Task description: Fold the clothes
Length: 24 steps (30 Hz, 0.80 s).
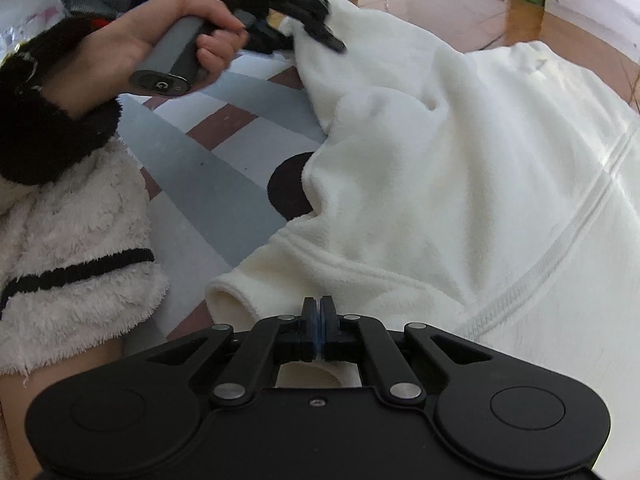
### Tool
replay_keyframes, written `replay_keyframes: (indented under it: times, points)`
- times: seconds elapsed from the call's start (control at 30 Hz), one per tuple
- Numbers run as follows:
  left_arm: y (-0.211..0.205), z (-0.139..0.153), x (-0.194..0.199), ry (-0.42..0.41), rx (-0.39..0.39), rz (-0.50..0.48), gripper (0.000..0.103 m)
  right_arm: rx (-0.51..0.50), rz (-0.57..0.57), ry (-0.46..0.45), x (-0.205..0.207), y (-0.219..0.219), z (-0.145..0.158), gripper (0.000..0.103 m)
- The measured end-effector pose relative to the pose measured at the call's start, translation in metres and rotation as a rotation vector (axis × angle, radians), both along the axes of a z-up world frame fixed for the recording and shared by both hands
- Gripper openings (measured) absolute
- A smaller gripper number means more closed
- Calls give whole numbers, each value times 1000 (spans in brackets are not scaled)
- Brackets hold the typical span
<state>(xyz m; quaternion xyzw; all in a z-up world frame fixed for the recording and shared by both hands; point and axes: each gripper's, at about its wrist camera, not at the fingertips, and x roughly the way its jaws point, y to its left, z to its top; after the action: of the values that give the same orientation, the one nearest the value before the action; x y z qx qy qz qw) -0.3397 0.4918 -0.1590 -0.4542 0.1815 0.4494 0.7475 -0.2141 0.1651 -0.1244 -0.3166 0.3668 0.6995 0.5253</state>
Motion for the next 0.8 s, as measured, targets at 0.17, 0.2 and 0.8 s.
replay_keyframes:
  times: [0.17,0.2,0.8]
  points:
    - [-8,23,-16,1,127,97,12,-5,-14,23,5,-1,-1,4]
    - [-9,24,-22,1,129,112,12,-7,-16,28,6,-2,-2,4]
    - [-138,75,107,-134,247,-937,36,171,-488,221,115,-39,45,29]
